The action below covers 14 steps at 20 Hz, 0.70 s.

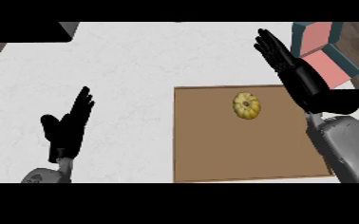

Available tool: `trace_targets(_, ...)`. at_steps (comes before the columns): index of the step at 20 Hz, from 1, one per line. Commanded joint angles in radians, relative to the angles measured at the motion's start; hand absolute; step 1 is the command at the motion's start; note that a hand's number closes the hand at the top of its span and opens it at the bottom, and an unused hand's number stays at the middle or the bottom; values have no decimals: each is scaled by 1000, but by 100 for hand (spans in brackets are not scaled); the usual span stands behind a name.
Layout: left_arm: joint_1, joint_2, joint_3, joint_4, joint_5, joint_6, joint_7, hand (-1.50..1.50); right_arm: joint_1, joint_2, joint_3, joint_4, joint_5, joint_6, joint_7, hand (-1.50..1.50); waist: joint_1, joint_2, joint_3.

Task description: Pick the squash from the tray and place it in the cardboard box

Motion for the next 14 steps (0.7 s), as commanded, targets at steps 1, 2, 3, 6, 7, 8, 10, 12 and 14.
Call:
trace_targets(1, -15, 8, 4, 23, -51, 7, -18, 0, -4, -26, 3, 32, 34, 69, 14, -150, 27, 7, 21)
trace_targets(2, -7, 83, 36, 37, -69, 11, -14, 0, -36, -51, 23, 43, 38, 76, 75, -150, 34, 8, 20)
trace_targets(3, -46, 138, 50, 57, -103, 15, -11, 0, -23, -57, 70, 47, 52, 114, 88, -150, 32, 9, 20)
trace_targets(6, -38, 281, 73, 60, -198, 43, -13, 0, -59, -104, 135, 100, 75, 210, 167, -150, 67, 12, 21)
trace_targets(7, -36, 188, 33, 51, -148, 25, 4, 0, -179, -280, 197, -29, 343, 227, 43, -150, 99, -38, -10)
trace_targets(8, -38, 215, 36, 55, -166, 26, 3, 0, -175, -342, 249, -19, 440, 245, 48, -150, 90, -19, 4)
trace_targets(10, -51, 231, 38, 69, -196, 50, 15, 0, -109, -364, 324, 28, 549, 248, -21, -150, 56, 14, 22)
trace_targets(12, -89, 235, 58, 97, -209, 60, 44, 0, -42, -298, 198, 265, 397, 271, -245, -150, 44, 20, 24)
trace_targets(14, -60, 260, 59, 70, -207, 21, 18, 0, -80, -254, 156, 366, 335, 328, -340, -150, 59, 19, 23)
